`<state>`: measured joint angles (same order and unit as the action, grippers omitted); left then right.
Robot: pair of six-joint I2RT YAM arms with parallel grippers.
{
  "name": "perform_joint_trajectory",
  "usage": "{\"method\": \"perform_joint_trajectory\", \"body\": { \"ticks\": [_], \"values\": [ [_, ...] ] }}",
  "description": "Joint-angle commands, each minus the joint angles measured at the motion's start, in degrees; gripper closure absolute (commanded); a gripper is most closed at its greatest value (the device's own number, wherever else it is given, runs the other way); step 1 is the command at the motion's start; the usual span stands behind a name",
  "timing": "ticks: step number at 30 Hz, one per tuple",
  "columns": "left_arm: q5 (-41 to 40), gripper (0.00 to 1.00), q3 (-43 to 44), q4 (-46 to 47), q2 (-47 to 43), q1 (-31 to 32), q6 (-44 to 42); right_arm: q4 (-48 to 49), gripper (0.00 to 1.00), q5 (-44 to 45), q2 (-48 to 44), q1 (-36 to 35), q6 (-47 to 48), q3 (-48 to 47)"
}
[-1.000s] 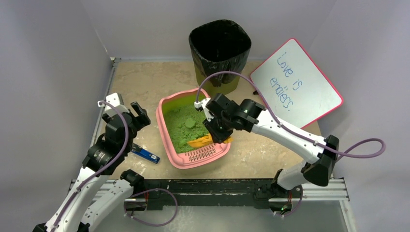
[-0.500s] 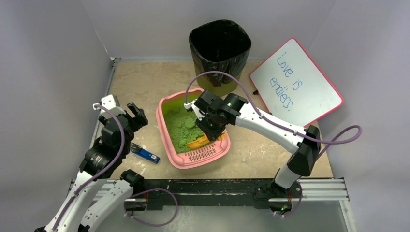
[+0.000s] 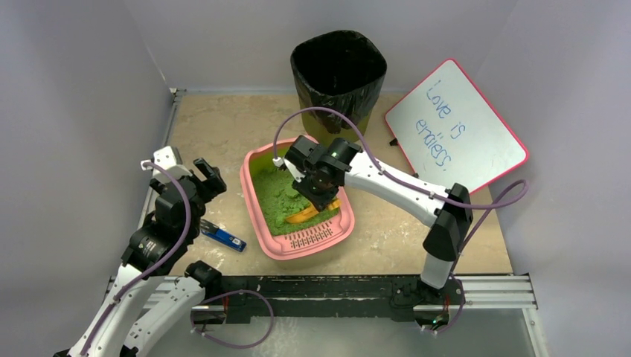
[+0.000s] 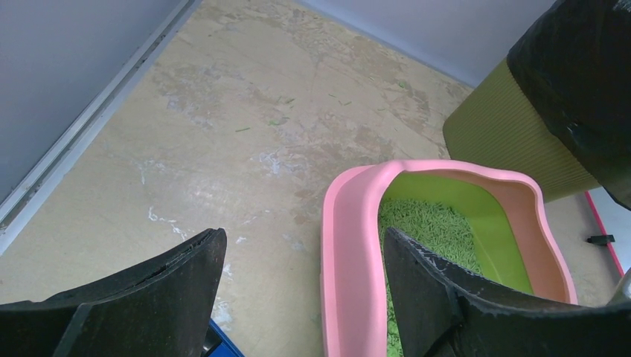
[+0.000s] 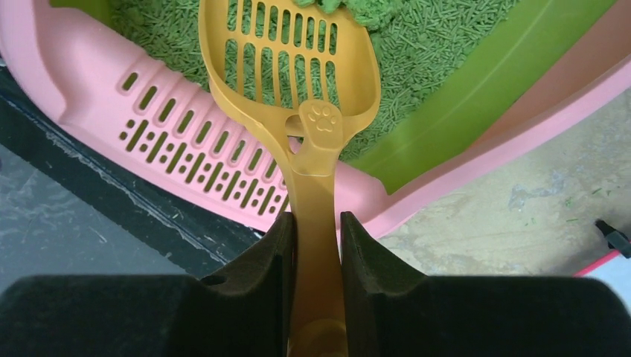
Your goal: Clean the litter box
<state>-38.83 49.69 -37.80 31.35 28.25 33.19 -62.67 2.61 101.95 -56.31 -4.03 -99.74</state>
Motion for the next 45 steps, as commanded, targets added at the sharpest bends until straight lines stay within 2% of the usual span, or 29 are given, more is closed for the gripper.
{"method": "perform_joint_trajectory", "body": {
  "ticks": [1, 8, 18, 23, 35, 45],
  "values": [
    [-1.42, 0.23, -0.08, 1.85, -0.41, -0.13, -1.11, -0.71, 1.00, 7.69, 0.64, 0.23, 1.12, -1.11],
    [-1.79, 0.23, -0.15, 1.76, -0.70, -0.13, -0.98, 3.63, 1.00, 12.14, -1.92, 0.19, 2.62, 3.97],
    [-1.84, 0.23, -0.08, 1.68, -0.55, -0.13, -0.80, 28.87, 1.00, 10.44, -11.06, 0.16, 9.53, 23.52],
    [-1.78, 0.23, -0.09, 1.59, -0.47, -0.13, -0.77, 37.09, 1.00, 11.13, -13.42, 0.16, 10.78, 29.90],
    [-1.69, 0.23, -0.10, 1.59, -0.35, -0.13, -0.76, 50.03, 1.00, 10.54, -14.12, 0.15, 13.32, 38.48],
    [-1.69, 0.22, -0.09, 1.55, 0.05, -0.13, -0.78, 57.39, 1.00, 11.51, -23.41, 0.19, 14.96, 47.88]
  ]
}}
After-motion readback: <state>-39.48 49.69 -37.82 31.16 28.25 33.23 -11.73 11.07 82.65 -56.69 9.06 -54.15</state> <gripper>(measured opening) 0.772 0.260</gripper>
